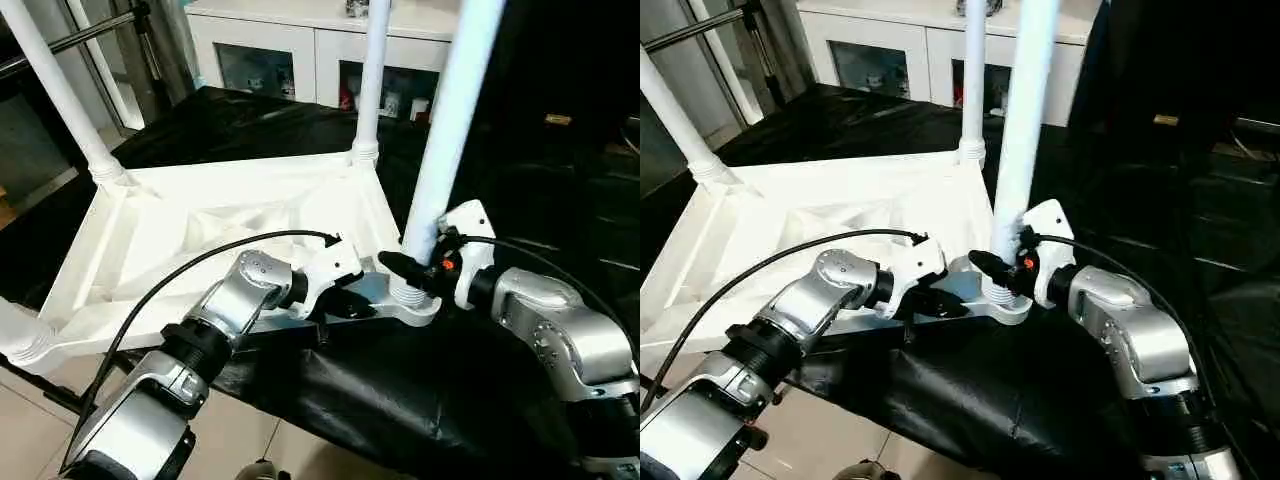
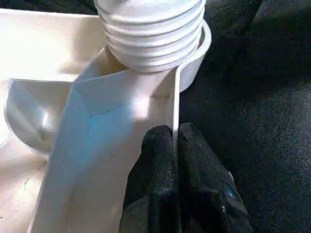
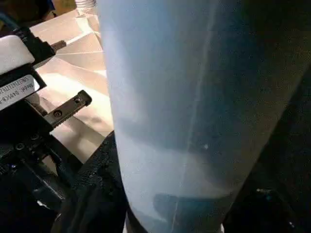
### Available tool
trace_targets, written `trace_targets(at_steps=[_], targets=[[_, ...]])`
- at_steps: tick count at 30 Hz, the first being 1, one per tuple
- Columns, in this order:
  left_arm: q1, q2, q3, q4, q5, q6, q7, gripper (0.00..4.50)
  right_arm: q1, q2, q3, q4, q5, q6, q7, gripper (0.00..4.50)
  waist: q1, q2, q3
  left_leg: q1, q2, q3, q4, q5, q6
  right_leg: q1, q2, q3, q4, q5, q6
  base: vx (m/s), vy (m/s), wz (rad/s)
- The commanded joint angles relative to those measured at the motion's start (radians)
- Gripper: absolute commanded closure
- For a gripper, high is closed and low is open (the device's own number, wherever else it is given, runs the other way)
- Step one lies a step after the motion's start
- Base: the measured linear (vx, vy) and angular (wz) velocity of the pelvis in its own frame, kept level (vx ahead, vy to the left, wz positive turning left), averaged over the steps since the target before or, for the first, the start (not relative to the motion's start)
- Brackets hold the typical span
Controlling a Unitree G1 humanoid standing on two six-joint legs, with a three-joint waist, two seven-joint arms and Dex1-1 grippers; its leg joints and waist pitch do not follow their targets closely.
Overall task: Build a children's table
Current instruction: Insert table leg to table base
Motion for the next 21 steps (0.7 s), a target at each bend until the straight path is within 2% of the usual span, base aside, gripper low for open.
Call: trace_targets(at_steps=[1, 5, 6, 7, 12, 18, 21], targets=[[0.001, 0.004, 0.016, -0.009, -0.001, -0.010, -0.014, 4.50, 0.002, -0.007, 0.016, 0.021, -0.021, 0.000, 0.002, 2.59, 0.003, -0.019, -0.074, 0.011, 0.057, -0.022, -0.072, -0.063, 0.040, 0.060, -0.096, 0.055, -0.069, -0.085, -0.211, 0.000, 0.000, 0.00], [0.003, 0.008, 0.021, -0.014, 0.001, -0.013, -0.016, 4.50, 0.005, -0.015, 0.013, 0.020, -0.026, 0.000, 0.006, 2.59, 0.003, -0.018, -0.075, 0.011, 0.057, -0.023, -0.072, -0.059, 0.041, 0.060, -0.097, 0.055, -0.068, -0.075, -0.212, 0.000, 0.000, 0.00], [0.007, 0.017, 0.022, -0.020, 0.004, -0.026, -0.026, 4.50, 0.016, -0.038, 0.003, 0.004, -0.016, 0.011, 0.017, 2.59, 0.004, -0.012, -0.075, 0.010, 0.057, -0.023, -0.071, -0.060, 0.041, 0.060, -0.097, 0.055, -0.068, -0.074, -0.213, 0.000, 0.000, 0.00], [0.009, 0.020, 0.022, -0.023, 0.004, -0.035, -0.031, 4.50, 0.020, -0.047, -0.001, -0.003, -0.012, 0.016, 0.022, 2.59, 0.003, -0.015, -0.075, 0.011, 0.058, -0.023, -0.072, -0.063, 0.040, 0.061, -0.096, 0.055, -0.069, -0.073, -0.211, 0.000, 0.000, 0.00], [0.015, 0.023, 0.025, -0.034, -0.004, -0.057, -0.048, 4.50, 0.029, -0.060, -0.009, -0.015, -0.006, 0.032, 0.035, 2.59, 0.003, -0.016, -0.073, 0.011, 0.057, -0.023, -0.072, -0.081, 0.038, 0.062, -0.097, 0.055, -0.072, -0.095, -0.207, 0.000, 0.000, 0.00], [0.017, 0.027, 0.024, -0.044, -0.005, -0.063, -0.063, 4.50, 0.045, -0.081, -0.013, -0.031, 0.000, 0.044, 0.053, 2.59, 0.004, -0.012, -0.074, 0.013, 0.059, -0.024, -0.074, -0.086, 0.035, 0.059, -0.096, 0.055, -0.071, -0.098, -0.213, 0.000, 0.000, 0.00], [0.017, 0.025, 0.024, -0.039, -0.002, -0.066, -0.060, 4.50, 0.043, -0.071, -0.020, -0.039, 0.023, 0.058, 0.055, 2.59, 0.004, -0.014, -0.074, 0.012, 0.058, -0.023, -0.073, -0.080, 0.038, 0.061, -0.097, 0.056, -0.071, -0.088, -0.215, 0.000, 0.000, 0.00]])
